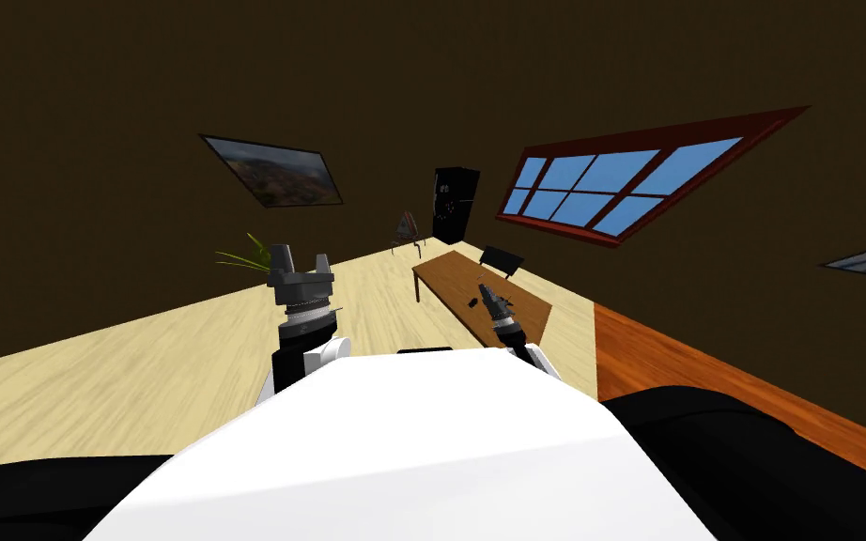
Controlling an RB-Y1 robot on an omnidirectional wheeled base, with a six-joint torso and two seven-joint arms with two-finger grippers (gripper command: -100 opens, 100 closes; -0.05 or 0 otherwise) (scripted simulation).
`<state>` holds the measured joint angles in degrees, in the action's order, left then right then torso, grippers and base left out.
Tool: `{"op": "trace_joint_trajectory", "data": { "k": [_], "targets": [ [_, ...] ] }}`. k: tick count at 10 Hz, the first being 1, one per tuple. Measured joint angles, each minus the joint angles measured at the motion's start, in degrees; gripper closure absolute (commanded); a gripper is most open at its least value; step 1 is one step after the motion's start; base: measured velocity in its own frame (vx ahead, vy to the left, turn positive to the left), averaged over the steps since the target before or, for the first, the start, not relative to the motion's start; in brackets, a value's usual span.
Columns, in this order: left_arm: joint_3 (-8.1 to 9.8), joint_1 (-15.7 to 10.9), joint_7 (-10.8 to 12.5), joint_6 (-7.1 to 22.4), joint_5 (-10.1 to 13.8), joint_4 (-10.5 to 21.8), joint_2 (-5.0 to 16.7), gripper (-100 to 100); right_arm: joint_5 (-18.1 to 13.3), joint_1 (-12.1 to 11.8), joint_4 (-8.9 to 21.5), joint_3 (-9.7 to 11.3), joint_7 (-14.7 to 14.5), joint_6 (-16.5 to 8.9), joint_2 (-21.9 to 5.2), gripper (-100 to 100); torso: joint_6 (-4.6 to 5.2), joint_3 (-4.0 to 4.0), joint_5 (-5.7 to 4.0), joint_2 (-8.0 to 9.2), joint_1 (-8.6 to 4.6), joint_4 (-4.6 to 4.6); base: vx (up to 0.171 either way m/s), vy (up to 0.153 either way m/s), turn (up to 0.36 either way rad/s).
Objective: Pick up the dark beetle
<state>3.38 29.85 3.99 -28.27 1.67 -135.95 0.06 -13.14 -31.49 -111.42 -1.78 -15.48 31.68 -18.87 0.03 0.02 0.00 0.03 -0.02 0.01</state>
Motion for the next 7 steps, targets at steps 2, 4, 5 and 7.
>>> {"op": "trace_joint_trajectory", "data": {
  "k": [2,4,5,7],
  "targets": [
    [0.0,0.0,0.0,0.0,0.0,0.0,0.0,0,-2.88,0.07,2.55,0.18,-1.37,-0.15,-1.54,-100,0.0,-0.01,0.0,-0.01,-0.01,0.0,-0.004,0.0,0.182],
    [0.0,0.0,0.0,0.0,0.0,0.0,0.0,0,-5.68,0.83,5.96,0.0,-2.43,0.1,-3.55,-100,0.01,-0.02,0.0,-0.03,-0.02,-0.01,0.0,-0.002,0.161],
    [0.0,0.0,0.0,0.0,0.0,0.0,0.0,0,-7.46,1.21,7.76,0.25,-3.27,0.11,-4.47,-100,-0.03,-0.02,0.0,-0.04,-0.01,-0.01,0.004,-0.003,0.159],
    [0.0,0.0,0.0,0.0,0.0,0.0,0.0,0,-10.56,1.24,10.4,0.31,-4.55,0.35,-6.35,-100,-0.03,-0.03,0.0,-0.06,-0.01,-0.01,0.005,-0.003,0.194]
  ]
}}
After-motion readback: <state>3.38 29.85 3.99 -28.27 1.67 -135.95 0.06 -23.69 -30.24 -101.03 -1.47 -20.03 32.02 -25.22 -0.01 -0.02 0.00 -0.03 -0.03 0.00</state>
